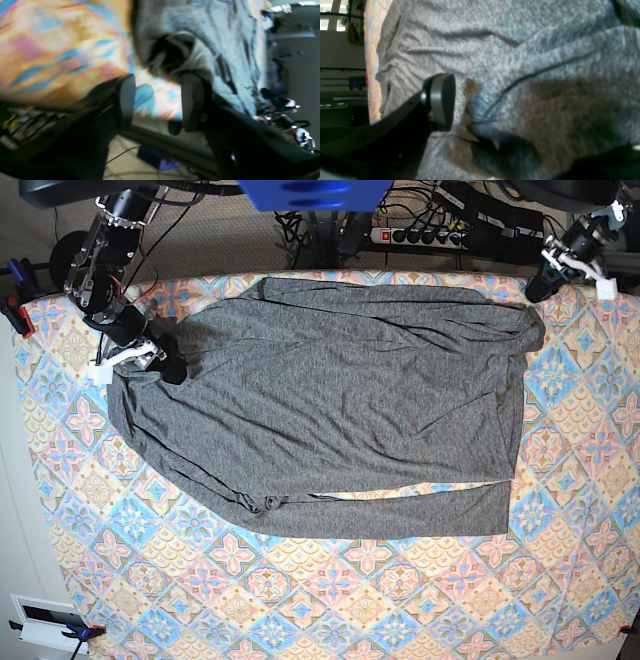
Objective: Layout the t-shirt on the table in an organized manner, then fold the t-shirt properly
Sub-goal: 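Lower the left gripper to the shirt's other collar corner, then close the left gripper on the grey shirt's collar corner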
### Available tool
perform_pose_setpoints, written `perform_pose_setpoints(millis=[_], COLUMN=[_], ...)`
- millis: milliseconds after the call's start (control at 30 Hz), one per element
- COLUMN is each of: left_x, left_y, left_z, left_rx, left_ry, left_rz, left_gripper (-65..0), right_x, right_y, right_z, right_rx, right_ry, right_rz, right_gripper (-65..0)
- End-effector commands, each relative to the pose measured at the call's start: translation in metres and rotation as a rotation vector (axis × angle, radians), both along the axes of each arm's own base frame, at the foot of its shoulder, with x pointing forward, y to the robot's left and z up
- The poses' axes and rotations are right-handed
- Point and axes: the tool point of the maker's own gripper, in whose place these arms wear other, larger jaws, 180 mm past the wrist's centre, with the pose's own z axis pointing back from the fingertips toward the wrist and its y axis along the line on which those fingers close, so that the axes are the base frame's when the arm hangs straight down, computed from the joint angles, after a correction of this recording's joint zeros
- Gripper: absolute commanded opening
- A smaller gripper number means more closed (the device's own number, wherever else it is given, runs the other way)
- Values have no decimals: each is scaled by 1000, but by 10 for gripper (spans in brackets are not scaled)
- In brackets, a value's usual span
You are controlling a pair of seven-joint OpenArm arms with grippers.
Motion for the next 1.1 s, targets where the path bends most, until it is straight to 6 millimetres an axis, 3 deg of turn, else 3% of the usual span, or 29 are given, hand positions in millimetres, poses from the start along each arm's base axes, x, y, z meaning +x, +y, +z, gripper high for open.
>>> perform_pose_setpoints(millis=[0, 100, 167, 233, 367, 500, 600, 800, 933, 1067], left_x=[-31, -47, -45, -29, 6, 28, 49, 57, 63, 60], left_y=[14, 32, 40, 40, 4, -13, -26, -67, -106, -133], left_z=[-12, -4, 9, 34, 88, 122, 119, 94, 91, 90], left_rx=[52, 97, 187, 365, 750, 1052, 1153, 1276, 1285, 1286], left_ry=[161, 196, 185, 134, -25, -102, -148, -221, -387, -511], left_rz=[-32, -34, -78, -185, -401, -513, -608, -862, -965, -1053], left_gripper=[-328, -340, -376, -434, -534, -540, -505, -410, -419, -449], right_x=[-4, -4, -4, -4, -4, -4, -4, -4, -4, -4], right_y=[-9, -9, -9, -9, -8, -8, -7, -9, -9, -9], right_z=[-5, -5, -5, -5, -5, -5, -6, -5, -5, -5], right_rx=[-40, -40, -40, -40, -39, -39, -39, -40, -40, -40], right_ry=[37, 37, 37, 37, 39, 39, 39, 38, 38, 38], right_rz=[-3, -3, -3, -3, -2, -2, 1, -5, -5, -5], right_gripper=[-305, -305, -305, -305, -305, -305, -305, -305, -305, -305])
